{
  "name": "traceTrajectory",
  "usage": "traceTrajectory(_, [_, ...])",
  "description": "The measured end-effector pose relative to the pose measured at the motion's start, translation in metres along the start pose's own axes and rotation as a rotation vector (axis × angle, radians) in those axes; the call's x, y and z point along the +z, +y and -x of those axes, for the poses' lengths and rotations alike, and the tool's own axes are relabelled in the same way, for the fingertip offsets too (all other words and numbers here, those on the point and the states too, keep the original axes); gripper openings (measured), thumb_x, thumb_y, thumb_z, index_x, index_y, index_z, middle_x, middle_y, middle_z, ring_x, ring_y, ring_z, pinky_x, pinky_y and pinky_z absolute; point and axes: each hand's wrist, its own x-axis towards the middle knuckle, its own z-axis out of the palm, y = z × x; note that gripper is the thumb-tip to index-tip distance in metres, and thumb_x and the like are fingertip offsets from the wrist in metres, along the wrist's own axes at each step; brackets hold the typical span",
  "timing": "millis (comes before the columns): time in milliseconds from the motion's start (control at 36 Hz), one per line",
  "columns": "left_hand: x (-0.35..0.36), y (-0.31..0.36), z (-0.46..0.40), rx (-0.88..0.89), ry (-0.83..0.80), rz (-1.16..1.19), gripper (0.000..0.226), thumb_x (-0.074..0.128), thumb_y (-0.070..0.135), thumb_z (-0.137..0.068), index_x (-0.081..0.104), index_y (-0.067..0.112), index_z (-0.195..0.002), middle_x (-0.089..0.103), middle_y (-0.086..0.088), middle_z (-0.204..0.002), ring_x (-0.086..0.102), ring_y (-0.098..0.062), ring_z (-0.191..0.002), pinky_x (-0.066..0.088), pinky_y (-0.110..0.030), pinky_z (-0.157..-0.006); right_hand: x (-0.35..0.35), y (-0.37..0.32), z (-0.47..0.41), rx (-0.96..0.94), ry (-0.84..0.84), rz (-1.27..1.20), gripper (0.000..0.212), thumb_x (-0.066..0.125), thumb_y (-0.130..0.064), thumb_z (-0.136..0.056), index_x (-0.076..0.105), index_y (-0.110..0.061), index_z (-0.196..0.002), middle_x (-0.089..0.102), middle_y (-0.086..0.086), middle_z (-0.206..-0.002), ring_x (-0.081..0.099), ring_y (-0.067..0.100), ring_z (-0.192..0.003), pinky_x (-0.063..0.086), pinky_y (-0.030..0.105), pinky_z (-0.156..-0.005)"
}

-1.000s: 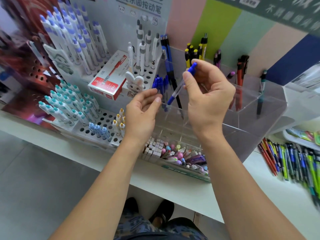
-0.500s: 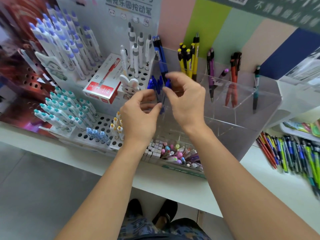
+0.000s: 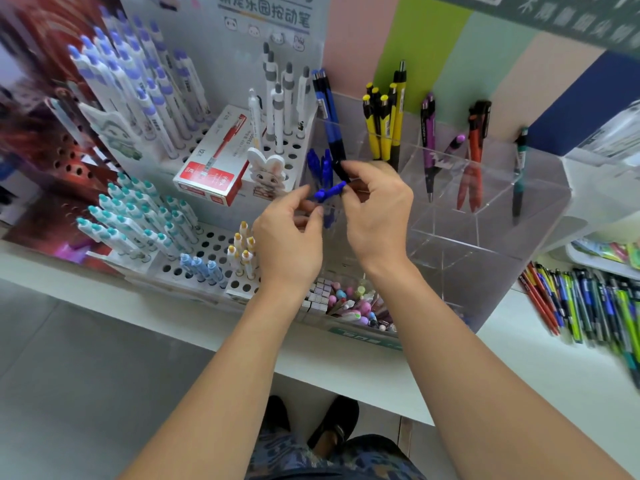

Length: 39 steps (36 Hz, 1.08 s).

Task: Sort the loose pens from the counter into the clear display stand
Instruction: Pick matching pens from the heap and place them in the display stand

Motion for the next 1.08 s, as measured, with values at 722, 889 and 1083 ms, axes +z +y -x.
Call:
traceTrajectory(722, [0.007,-0.006,0.023,0.002,0.037,0.096,0.014,0.07,0.013,-0.092,0.06,0.019,-0.099,0.059,0.005,-0.074,0.056,-0.003,-0.065,0.047,-0.016,-0.062,-0.022,0.0,0.01,-0.123,-0.091,0.064,0.017,0.064,-0.009,-0.094,0.076,-0.01,-0.107,0.07,0.001,-0.099,0.063,0.007,-0.088,0.049,0.012,-0.08])
traceTrajectory(889, [0.043,0.012,0.048,0.091,-0.155,0.135,0.011,0.072,0.014,-0.09,0.062,0.018,-0.087,0.059,0.004,-0.064,0.055,-0.009,-0.057,0.047,-0.021,-0.058,-0.074,0.031,0.032,-0.003,0.077,0.008,0.011,0.067,-0.007,-0.089,0.077,-0.01,-0.091,0.072,-0.004,-0.082,0.066,0.007,-0.074,0.053,0.019,-0.069])
traceTrajectory(1083, [0.124,0.049,0.095,0.128,-0.548,0.183,0.012,0.073,0.012,-0.088,0.063,0.017,-0.081,0.057,0.007,-0.058,0.05,-0.004,-0.053,0.041,-0.014,-0.055,-0.154,0.1,0.057,0.253,0.32,-0.022,0.015,0.062,-0.007,-0.086,0.075,-0.014,-0.085,0.066,-0.008,-0.067,0.06,0.006,-0.059,0.044,0.014,-0.058])
